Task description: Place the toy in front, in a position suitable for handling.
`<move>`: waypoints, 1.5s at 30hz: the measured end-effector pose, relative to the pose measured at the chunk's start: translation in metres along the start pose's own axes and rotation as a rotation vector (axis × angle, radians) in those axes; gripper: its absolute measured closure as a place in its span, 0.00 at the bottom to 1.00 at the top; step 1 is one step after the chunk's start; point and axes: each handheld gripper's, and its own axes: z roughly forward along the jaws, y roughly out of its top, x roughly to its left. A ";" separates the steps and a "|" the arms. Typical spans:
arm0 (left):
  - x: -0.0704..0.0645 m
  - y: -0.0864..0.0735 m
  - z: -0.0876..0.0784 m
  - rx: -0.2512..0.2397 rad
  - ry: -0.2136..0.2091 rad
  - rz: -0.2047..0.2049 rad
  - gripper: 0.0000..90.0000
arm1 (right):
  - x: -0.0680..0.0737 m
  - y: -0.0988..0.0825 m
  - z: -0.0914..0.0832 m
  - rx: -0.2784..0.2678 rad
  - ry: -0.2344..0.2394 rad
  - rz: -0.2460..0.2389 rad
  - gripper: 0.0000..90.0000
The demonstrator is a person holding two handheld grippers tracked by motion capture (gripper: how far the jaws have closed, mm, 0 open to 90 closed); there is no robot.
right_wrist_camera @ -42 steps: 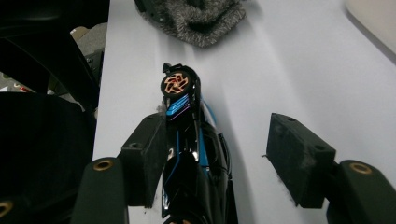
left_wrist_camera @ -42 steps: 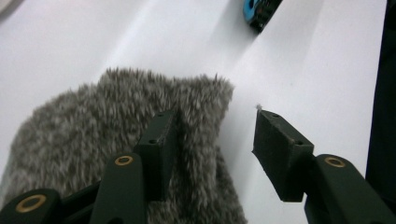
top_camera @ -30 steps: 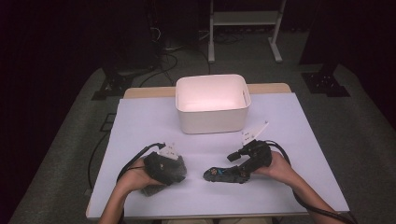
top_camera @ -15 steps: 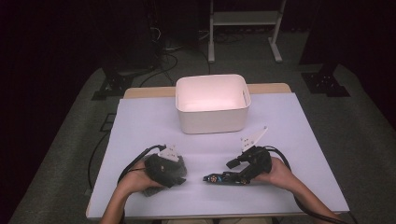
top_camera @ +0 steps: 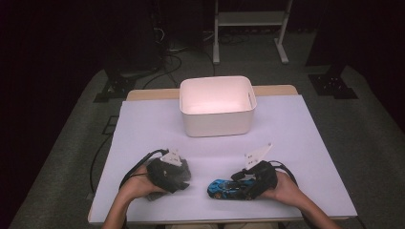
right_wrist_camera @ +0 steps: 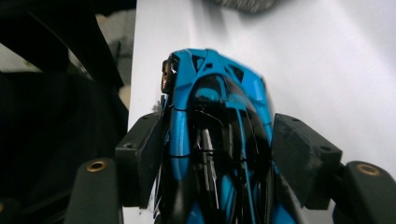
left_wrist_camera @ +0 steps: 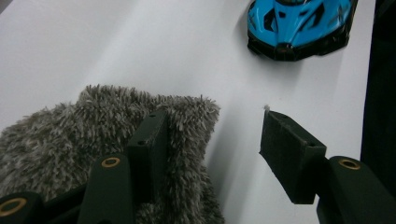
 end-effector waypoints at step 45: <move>-0.002 -0.008 0.005 -0.001 0.014 -0.022 0.32 | 0.024 -0.014 0.027 0.125 -0.197 -0.136 0.16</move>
